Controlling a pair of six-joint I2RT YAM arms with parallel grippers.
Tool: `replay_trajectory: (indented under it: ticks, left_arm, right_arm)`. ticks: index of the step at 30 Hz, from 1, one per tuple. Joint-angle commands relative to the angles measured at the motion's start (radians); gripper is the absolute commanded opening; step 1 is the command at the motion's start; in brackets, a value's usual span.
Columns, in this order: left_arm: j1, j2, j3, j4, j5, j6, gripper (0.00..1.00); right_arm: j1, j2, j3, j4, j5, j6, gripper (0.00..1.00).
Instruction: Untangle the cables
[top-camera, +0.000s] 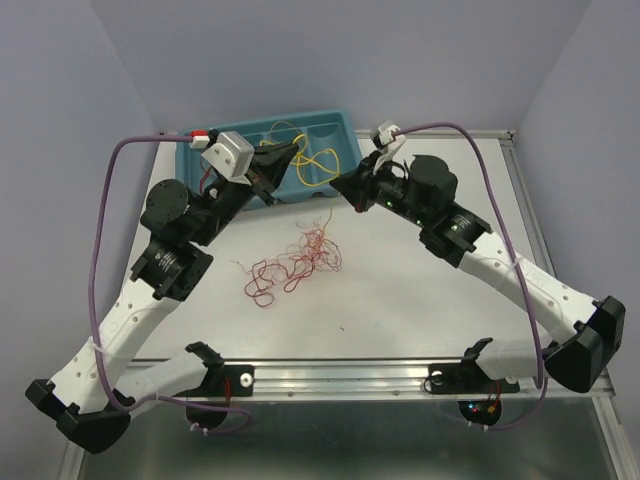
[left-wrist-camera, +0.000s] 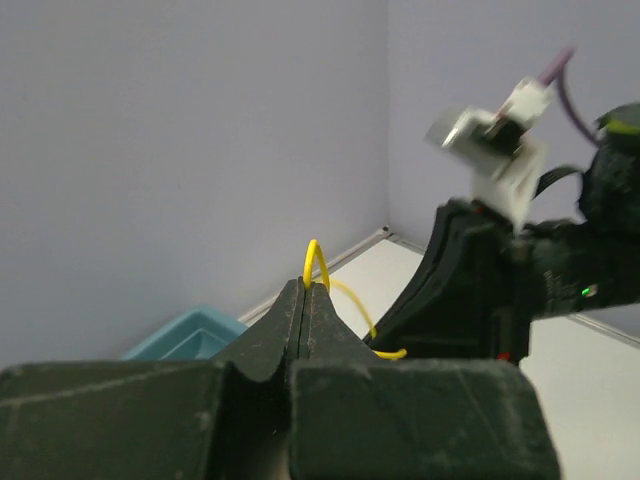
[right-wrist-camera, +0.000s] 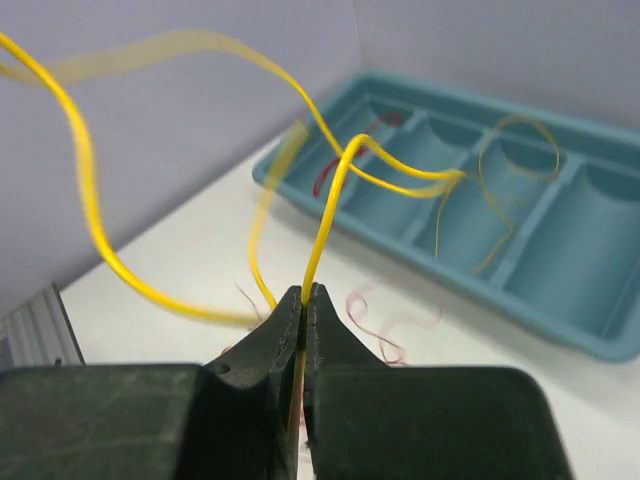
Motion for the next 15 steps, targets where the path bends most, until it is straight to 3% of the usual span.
replay_trajectory:
  ticks: [1, 2, 5, 6, 15]
  left_arm:
    - [-0.002, -0.031, -0.035, 0.109, 0.144, -0.011, 0.00]
    - [-0.004, -0.029, -0.051, 0.114, 0.233, -0.008, 0.00]
    - [-0.002, 0.004, -0.086, 0.109, 0.322, -0.008, 0.00]
    - [-0.002, 0.023, -0.092, 0.100, 0.323, -0.002, 0.00]
    - [-0.002, 0.040, -0.230, 0.203, 0.352, 0.021, 0.00]
  right_arm:
    - [0.004, -0.084, -0.056, 0.100, -0.011, 0.021, 0.01]
    - [0.002, -0.093, -0.077, 0.123, -0.013, 0.025, 0.00]
    - [0.002, -0.159, -0.211, 0.244, -0.022, 0.028, 0.01]
    - [0.004, -0.182, -0.287, 0.287, -0.022, 0.034, 0.00]
    - [0.002, -0.296, -0.415, 0.347, -0.049, 0.041, 0.01]
